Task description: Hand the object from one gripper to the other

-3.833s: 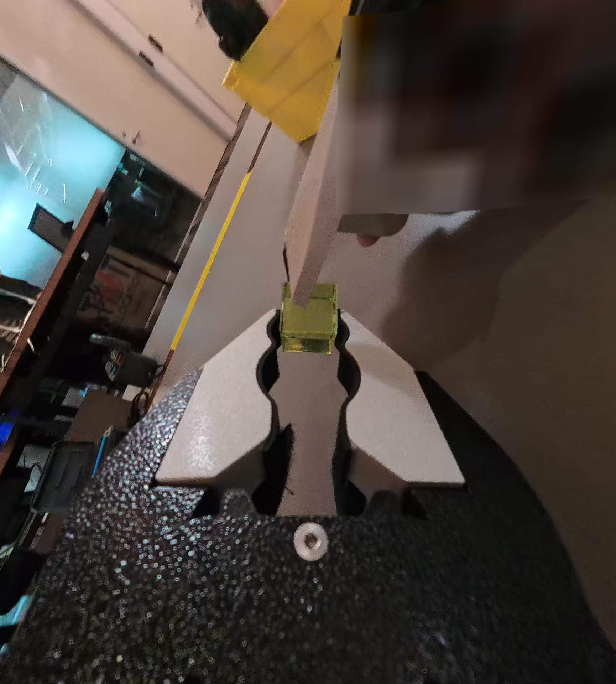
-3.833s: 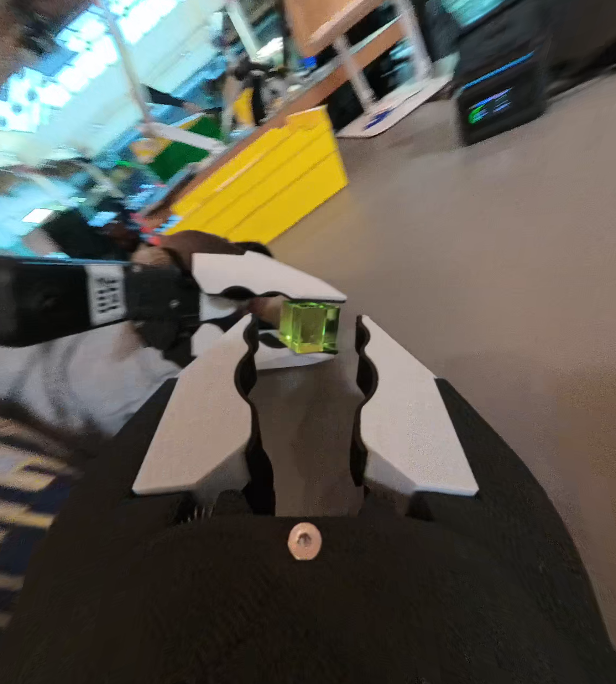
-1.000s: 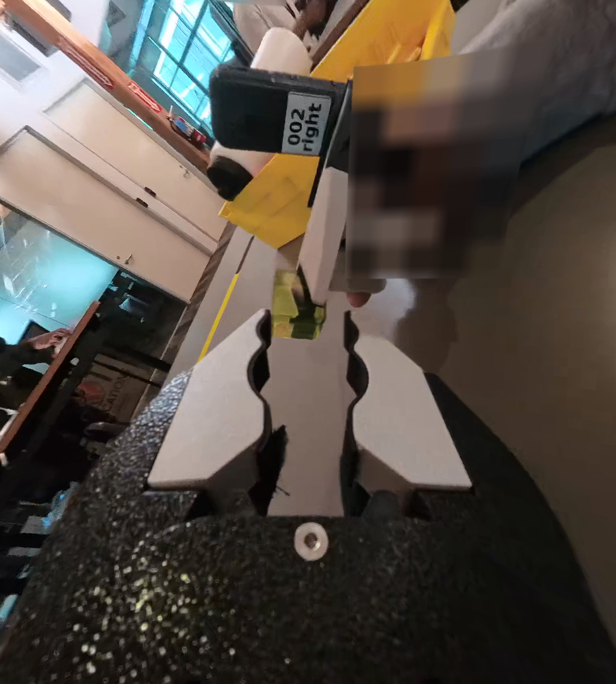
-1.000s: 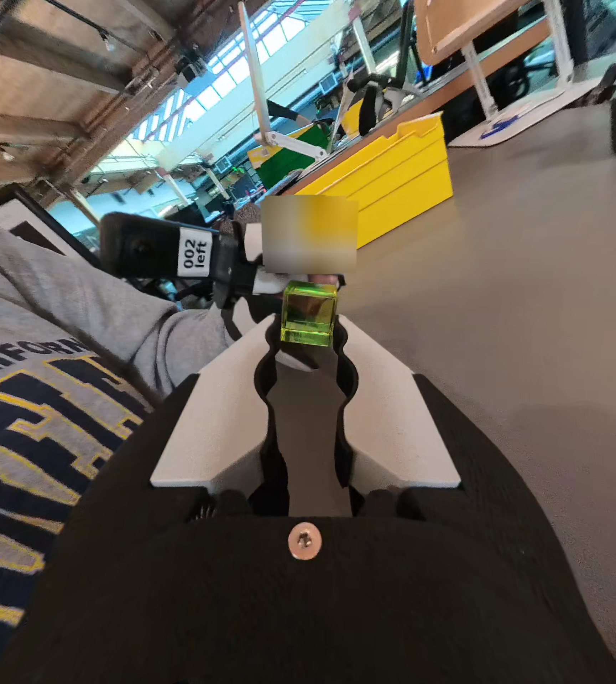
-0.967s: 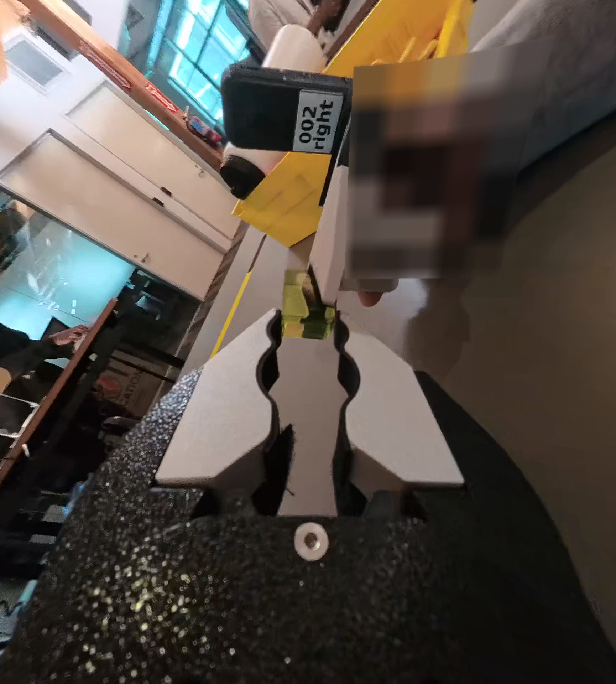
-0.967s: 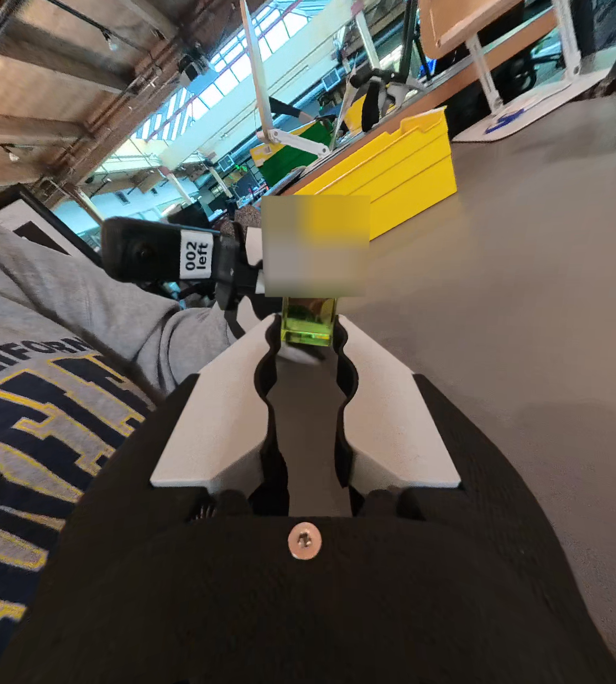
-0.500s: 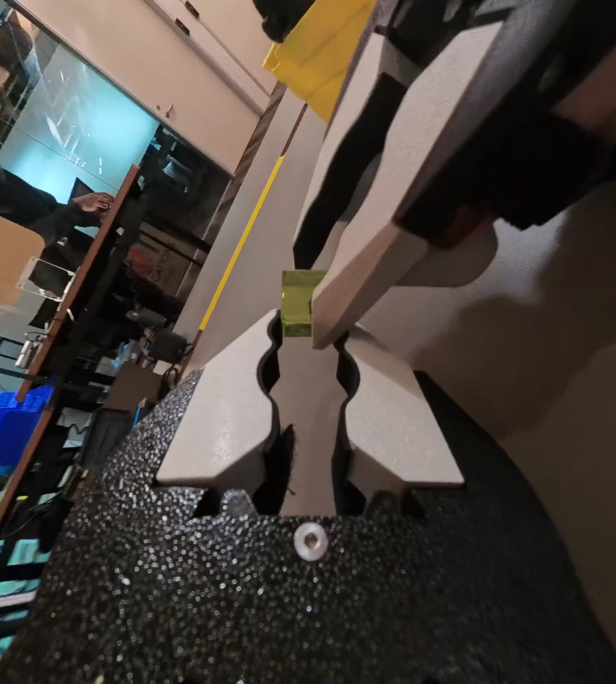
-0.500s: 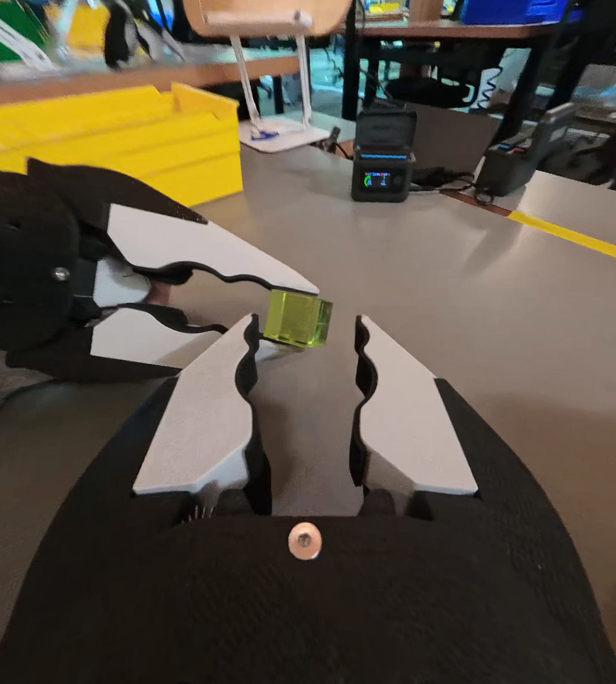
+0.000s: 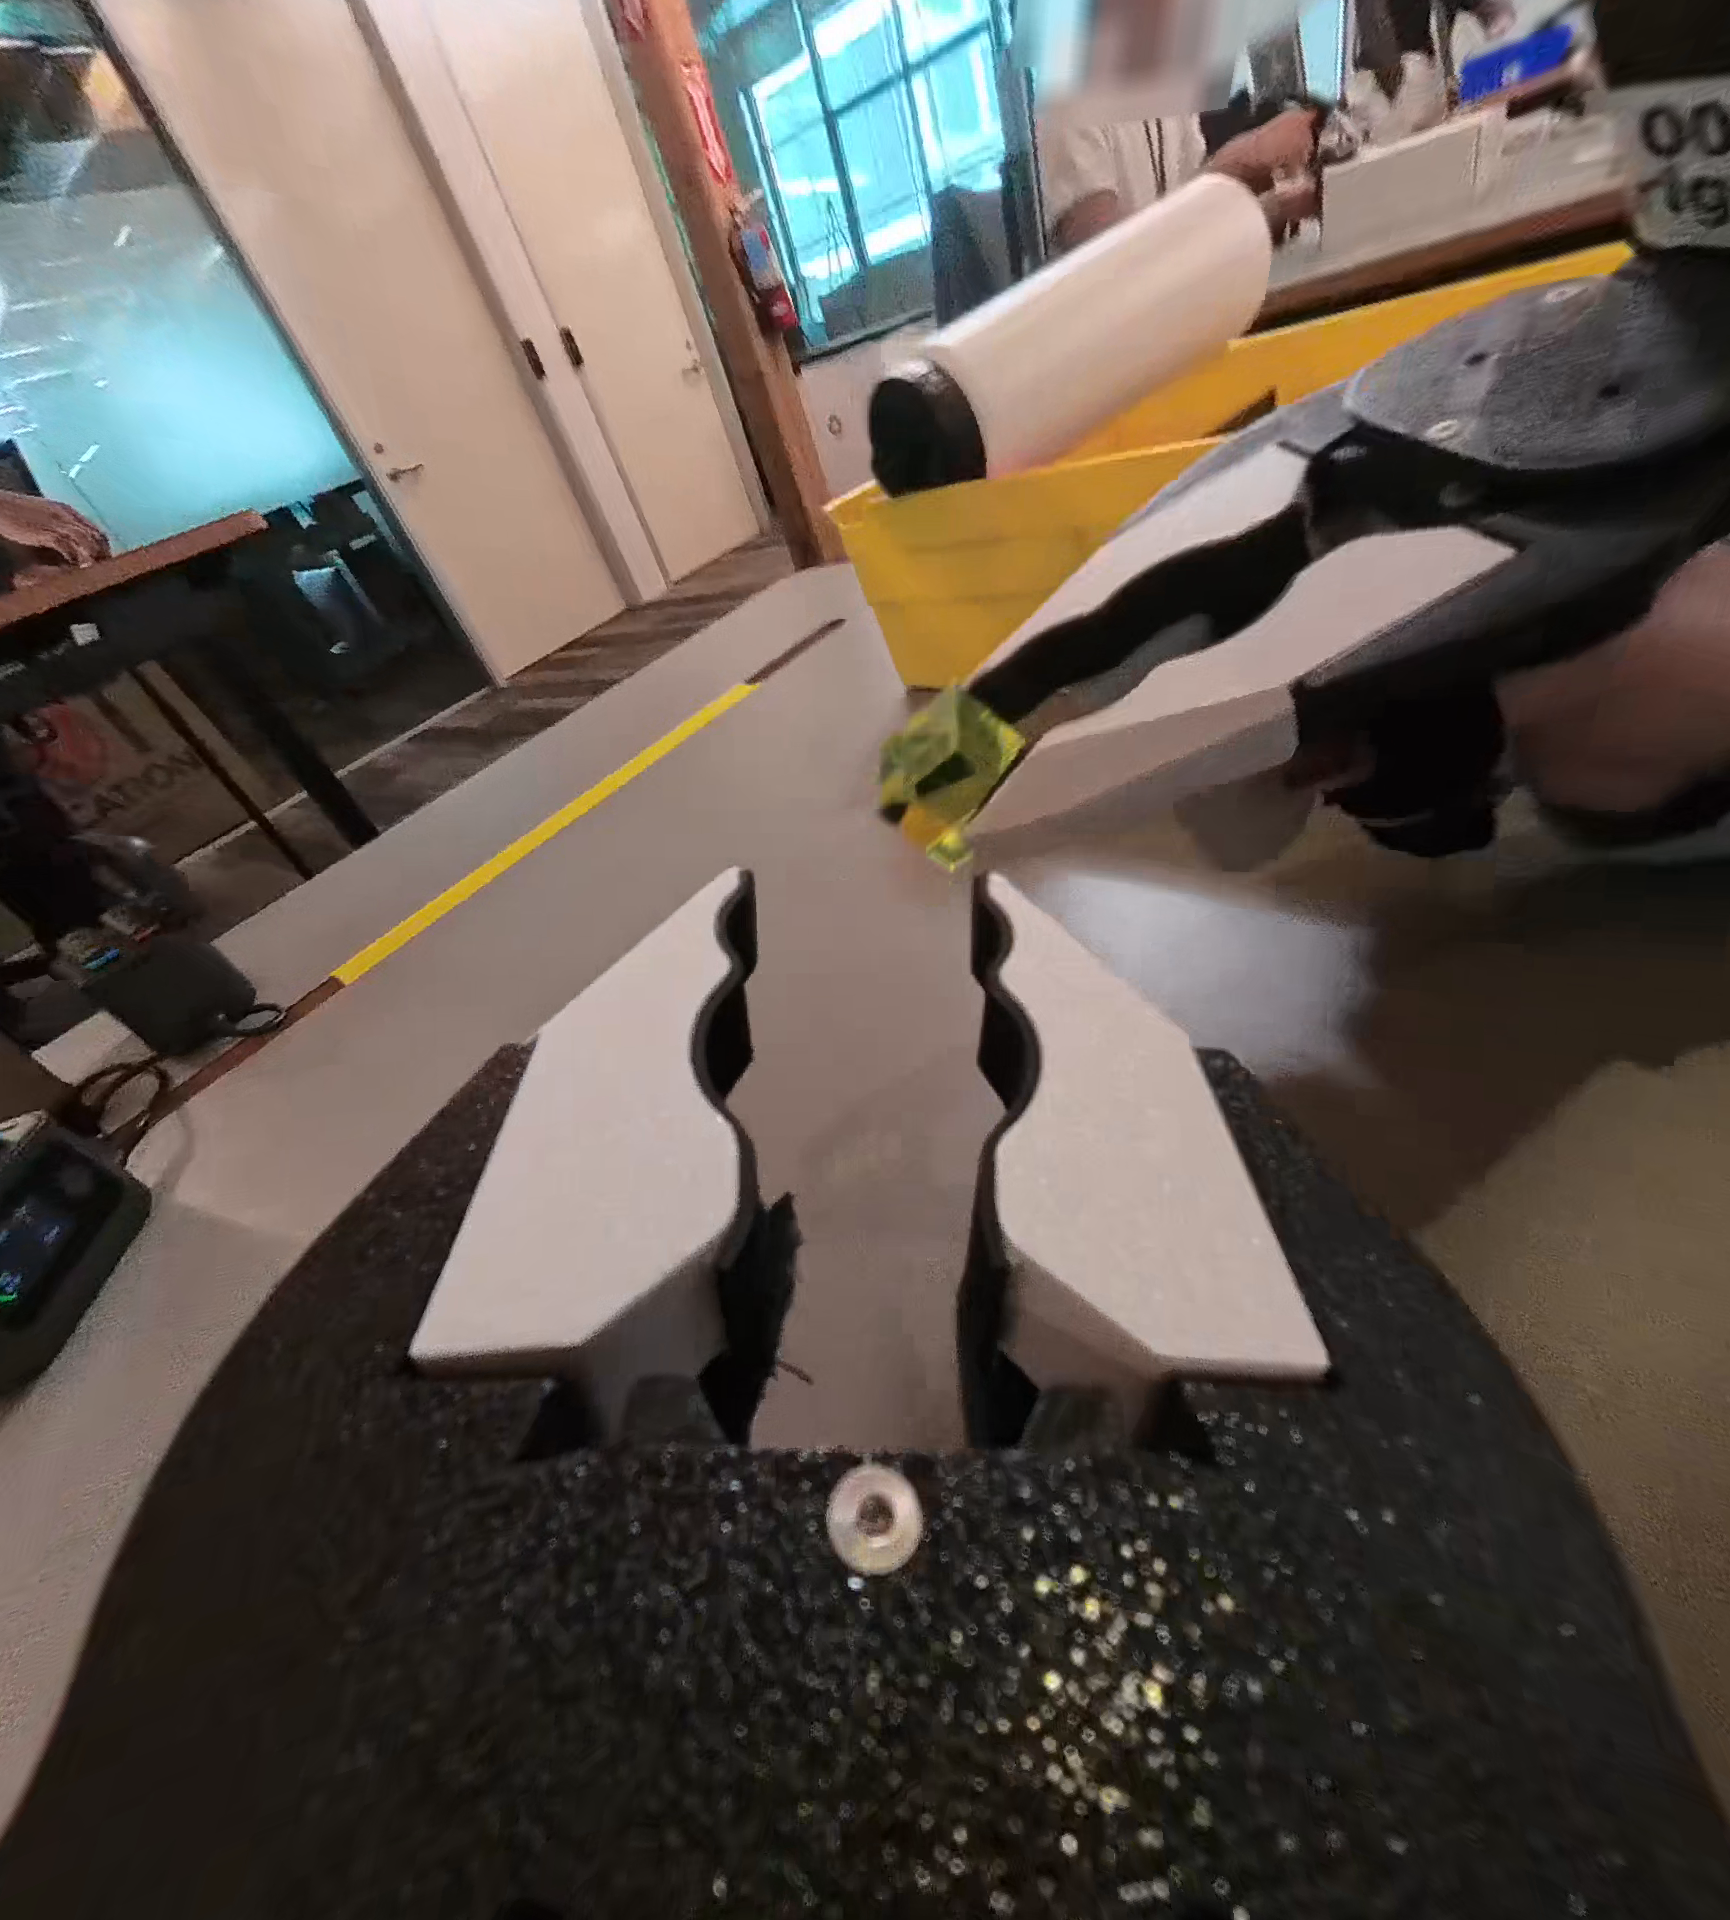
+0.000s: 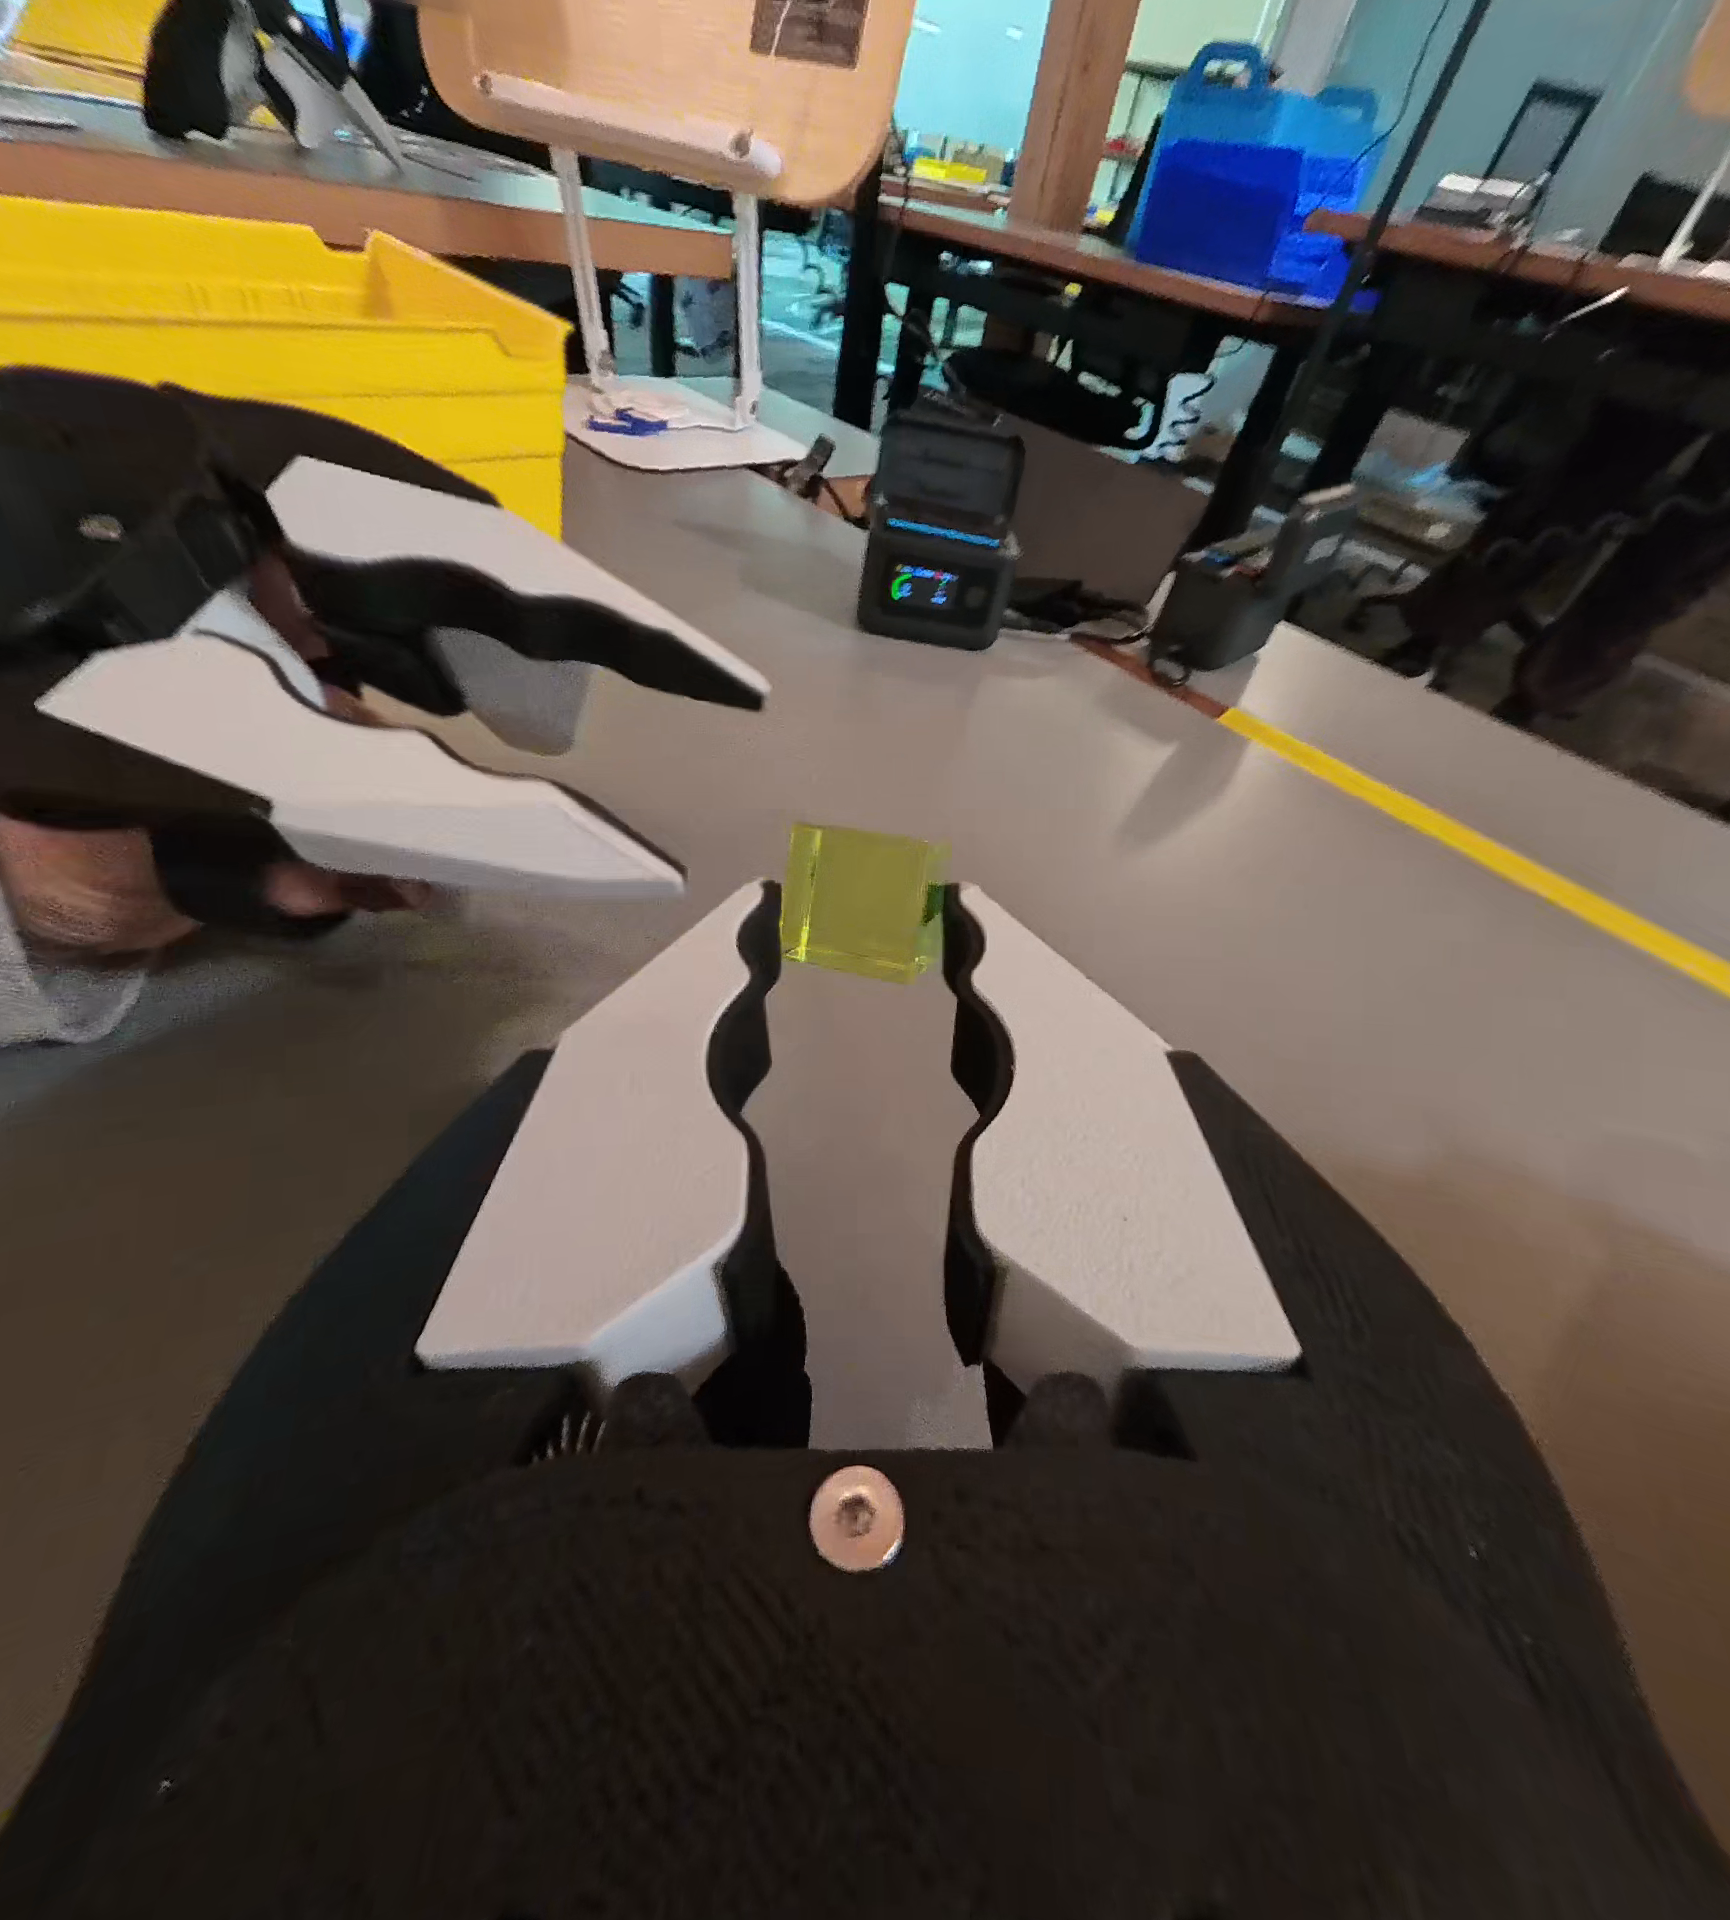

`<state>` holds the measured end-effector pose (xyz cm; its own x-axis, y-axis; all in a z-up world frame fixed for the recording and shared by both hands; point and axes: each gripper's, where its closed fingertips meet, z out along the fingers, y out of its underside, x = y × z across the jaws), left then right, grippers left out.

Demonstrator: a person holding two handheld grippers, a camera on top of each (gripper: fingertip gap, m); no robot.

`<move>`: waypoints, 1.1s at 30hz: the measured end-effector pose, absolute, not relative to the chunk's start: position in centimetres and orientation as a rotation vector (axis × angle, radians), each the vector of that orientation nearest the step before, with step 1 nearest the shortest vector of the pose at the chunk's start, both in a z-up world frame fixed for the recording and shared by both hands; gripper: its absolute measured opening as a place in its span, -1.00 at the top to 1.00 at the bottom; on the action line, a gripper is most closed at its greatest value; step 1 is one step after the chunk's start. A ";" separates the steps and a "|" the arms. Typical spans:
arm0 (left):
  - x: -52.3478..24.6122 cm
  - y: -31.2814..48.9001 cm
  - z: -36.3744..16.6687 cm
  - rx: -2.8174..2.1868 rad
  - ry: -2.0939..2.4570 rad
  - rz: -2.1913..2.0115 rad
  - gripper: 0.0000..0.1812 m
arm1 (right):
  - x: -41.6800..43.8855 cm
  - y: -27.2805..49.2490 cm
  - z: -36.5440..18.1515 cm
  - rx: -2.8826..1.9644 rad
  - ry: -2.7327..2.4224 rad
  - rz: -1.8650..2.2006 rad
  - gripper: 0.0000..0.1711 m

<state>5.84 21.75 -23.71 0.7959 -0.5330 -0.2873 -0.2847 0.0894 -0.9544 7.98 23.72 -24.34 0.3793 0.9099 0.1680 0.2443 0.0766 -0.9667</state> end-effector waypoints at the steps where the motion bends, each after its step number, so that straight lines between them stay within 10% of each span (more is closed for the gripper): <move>1: 5.5 21.7 -23.5 -1.498 0.676 -0.201 0.59 | 8.5 24.0 -23.7 -1.427 -1.101 0.651 0.65; 18: 4.1 22.2 -23.5 -1.524 0.592 -0.227 0.76 | 30.6 29.3 -21.2 -2.118 -0.892 -0.045 0.66; 33: 4.2 22.3 -23.7 -1.537 0.605 -0.220 0.77 | 32.0 31.4 -22.5 -2.155 -0.775 -0.144 0.65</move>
<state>4.21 22.32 -23.74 0.8364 -0.4983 -0.2284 -0.2359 0.0489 -0.9705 31.99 31.40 -22.47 0.8038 0.4803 0.3509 0.5743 -0.4730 -0.6682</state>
